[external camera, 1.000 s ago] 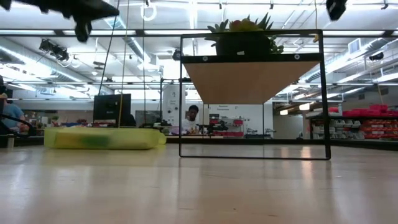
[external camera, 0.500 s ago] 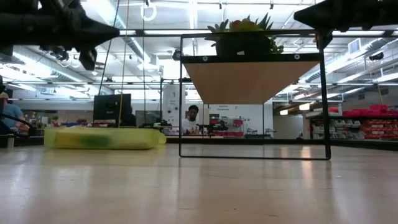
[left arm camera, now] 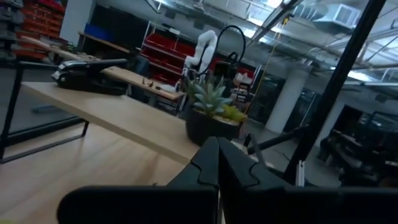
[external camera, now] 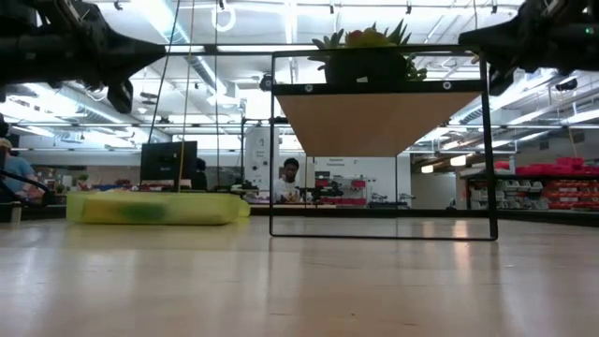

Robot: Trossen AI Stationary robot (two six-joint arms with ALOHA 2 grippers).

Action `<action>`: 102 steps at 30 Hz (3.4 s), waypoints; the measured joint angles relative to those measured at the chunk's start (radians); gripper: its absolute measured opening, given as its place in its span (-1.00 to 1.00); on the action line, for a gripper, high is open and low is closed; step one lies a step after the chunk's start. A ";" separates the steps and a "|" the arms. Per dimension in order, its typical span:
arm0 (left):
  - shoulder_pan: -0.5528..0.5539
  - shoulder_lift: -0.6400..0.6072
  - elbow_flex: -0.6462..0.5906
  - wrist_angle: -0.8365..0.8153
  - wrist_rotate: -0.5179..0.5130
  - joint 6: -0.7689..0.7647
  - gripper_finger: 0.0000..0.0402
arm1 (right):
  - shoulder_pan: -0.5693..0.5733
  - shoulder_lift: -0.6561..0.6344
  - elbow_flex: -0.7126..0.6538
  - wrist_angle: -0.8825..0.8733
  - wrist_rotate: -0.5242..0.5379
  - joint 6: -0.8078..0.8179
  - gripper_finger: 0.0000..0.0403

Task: Pack school essentials
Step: Return to Home Position

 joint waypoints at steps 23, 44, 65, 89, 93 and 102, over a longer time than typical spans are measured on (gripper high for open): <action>-0.049 -0.014 -0.001 -0.071 -0.036 0.110 -0.99 | -0.028 -0.032 -0.115 0.113 -0.035 0.020 -0.96; 0.014 -0.013 -0.002 -0.205 -0.159 0.522 -0.82 | -0.028 -0.032 -0.115 0.093 -0.025 -0.128 -0.93; 0.014 -0.013 -0.002 -0.203 -0.159 0.517 -0.84 | -0.028 -0.032 -0.115 0.094 -0.026 -0.128 -0.92; 0.014 -0.013 -0.002 -0.203 -0.159 0.517 -0.88 | -0.028 -0.032 -0.115 0.094 -0.026 -0.128 -0.92; 0.014 -0.013 -0.002 -0.203 -0.159 0.517 -0.87 | -0.028 -0.032 -0.115 0.094 -0.026 -0.128 -0.92; 0.014 -0.013 -0.002 -0.203 -0.159 0.517 -0.82 | -0.028 -0.032 -0.115 0.094 -0.026 -0.128 -0.92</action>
